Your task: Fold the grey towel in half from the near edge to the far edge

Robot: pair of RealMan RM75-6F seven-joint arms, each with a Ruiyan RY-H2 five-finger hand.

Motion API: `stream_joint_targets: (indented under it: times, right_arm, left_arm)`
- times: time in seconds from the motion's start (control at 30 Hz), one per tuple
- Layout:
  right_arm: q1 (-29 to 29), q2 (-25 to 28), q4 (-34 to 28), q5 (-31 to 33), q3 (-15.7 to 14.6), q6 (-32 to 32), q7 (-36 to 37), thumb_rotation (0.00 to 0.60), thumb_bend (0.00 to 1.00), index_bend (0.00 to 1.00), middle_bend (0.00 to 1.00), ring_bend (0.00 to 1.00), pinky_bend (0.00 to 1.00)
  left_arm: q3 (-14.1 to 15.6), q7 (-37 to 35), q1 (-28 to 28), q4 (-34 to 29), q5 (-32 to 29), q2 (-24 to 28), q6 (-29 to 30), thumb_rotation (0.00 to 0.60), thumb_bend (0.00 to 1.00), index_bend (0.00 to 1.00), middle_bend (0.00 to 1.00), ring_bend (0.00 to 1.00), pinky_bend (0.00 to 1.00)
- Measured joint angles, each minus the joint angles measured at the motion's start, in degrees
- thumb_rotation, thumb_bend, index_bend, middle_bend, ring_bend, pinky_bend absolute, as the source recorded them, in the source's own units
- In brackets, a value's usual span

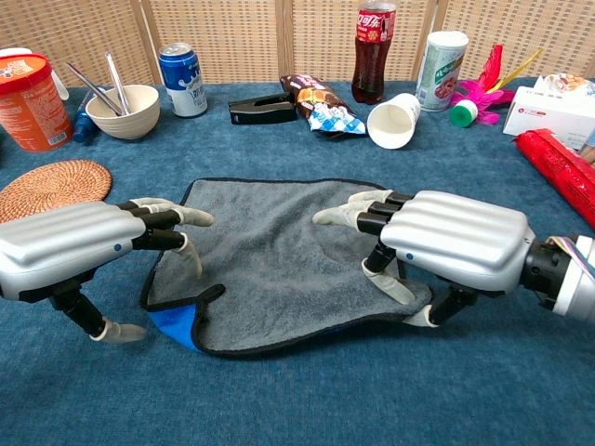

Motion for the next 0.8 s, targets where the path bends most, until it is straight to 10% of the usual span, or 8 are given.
stream_joint_targets:
  times: [0.8]
  right_arm:
    - [-0.41, 0.22, -0.28, 0.21, 0.12, 0.1, -0.62, 0.6, 0.36, 0.74, 0.0, 0.0, 0.0]
  left_arm:
    - [-0.01, 1.02, -1.97, -0.39, -3.32, -1.67, -2.12, 0.6, 0.31, 0.38, 0.0, 0.0, 0.0]
